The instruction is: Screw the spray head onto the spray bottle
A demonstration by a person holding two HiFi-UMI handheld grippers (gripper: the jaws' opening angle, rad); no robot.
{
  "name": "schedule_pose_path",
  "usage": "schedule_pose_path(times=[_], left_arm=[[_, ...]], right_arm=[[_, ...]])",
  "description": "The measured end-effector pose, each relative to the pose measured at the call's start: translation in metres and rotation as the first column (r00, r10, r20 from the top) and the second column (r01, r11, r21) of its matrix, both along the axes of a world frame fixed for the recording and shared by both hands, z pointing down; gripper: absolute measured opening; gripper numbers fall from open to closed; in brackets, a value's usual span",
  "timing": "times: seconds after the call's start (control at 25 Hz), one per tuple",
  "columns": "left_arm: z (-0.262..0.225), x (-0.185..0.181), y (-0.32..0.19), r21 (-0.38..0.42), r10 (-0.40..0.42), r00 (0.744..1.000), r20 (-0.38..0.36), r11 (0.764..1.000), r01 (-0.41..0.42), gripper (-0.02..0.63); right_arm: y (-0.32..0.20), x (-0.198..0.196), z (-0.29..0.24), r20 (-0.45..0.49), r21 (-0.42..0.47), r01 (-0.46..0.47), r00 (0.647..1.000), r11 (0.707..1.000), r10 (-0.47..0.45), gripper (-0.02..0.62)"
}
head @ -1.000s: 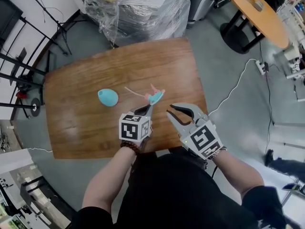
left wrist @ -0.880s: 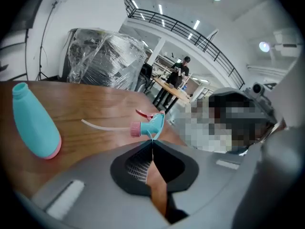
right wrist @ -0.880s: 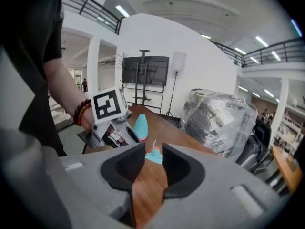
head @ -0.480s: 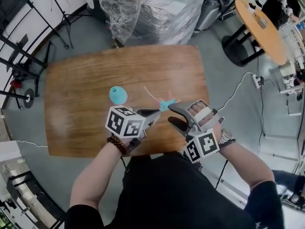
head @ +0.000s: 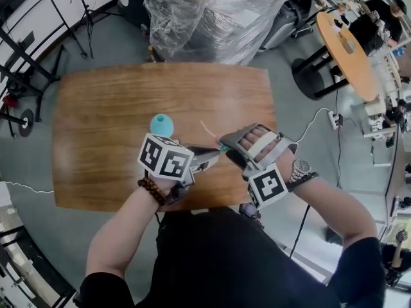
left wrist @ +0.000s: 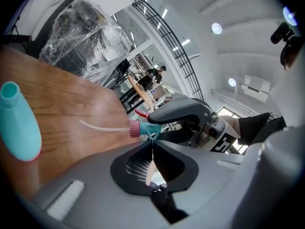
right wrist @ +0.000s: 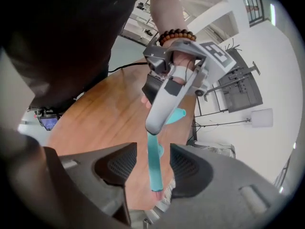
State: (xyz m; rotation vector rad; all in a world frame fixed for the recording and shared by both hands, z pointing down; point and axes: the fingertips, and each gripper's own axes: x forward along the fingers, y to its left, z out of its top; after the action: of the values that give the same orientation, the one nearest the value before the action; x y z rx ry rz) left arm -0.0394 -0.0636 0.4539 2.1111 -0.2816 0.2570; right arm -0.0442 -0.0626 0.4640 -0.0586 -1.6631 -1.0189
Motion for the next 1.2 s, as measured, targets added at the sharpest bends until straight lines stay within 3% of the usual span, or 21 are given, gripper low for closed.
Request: schedule_pose_path(times=[0.16, 0.52, 0.76, 0.8, 0.88, 1.04, 1.12, 1.2], left_arm=[[-0.005, -0.002, 0.0, -0.018, -0.001, 1.0, -0.03, 1.0, 0.0, 0.021], [-0.014, -0.008, 0.001, -0.06, 0.018, 0.995, -0.096, 0.998, -0.024, 0.021], [-0.018, -0.012, 0.0, -0.063, 0.012, 0.993, -0.118, 0.998, -0.019, 0.026], [-0.019, -0.013, -0.001, -0.06, 0.008, 0.993, -0.122, 0.998, -0.015, 0.051], [-0.019, -0.017, -0.003, -0.044, 0.001, 0.993, -0.119, 0.999, -0.006, 0.197], [-0.012, -0.04, -0.003, 0.06, -0.036, 0.999, -0.033, 0.997, 0.038, 0.23], [0.0, -0.06, -0.006, 0.155, -0.085, 0.994, 0.074, 0.985, 0.072, 0.239], [0.013, -0.083, -0.013, 0.254, -0.149, 0.971, 0.185, 0.962, 0.099, 0.239]], right_arm=[[-0.001, -0.001, 0.005, -0.077, -0.029, 0.04, 0.996, 0.999, -0.042, 0.201], [-0.01, -0.021, 0.005, -0.071, 0.009, 0.101, 0.992, 0.995, -0.1, 0.124], [-0.013, -0.024, 0.003, -0.072, -0.007, 0.093, 0.993, 0.996, -0.093, 0.12], [-0.013, -0.024, 0.003, -0.075, -0.019, 0.081, 0.994, 0.997, -0.082, 0.12], [-0.015, -0.02, 0.004, -0.088, -0.06, 0.042, 0.995, 0.997, -0.047, 0.12], [-0.019, -0.013, 0.001, -0.077, -0.139, -0.057, 0.996, 0.989, 0.046, 0.12], [-0.025, -0.013, -0.002, -0.04, -0.15, -0.095, 0.995, 0.984, 0.09, 0.12], [-0.029, -0.013, -0.007, -0.015, -0.178, -0.142, 0.99, 0.974, 0.141, 0.12]])
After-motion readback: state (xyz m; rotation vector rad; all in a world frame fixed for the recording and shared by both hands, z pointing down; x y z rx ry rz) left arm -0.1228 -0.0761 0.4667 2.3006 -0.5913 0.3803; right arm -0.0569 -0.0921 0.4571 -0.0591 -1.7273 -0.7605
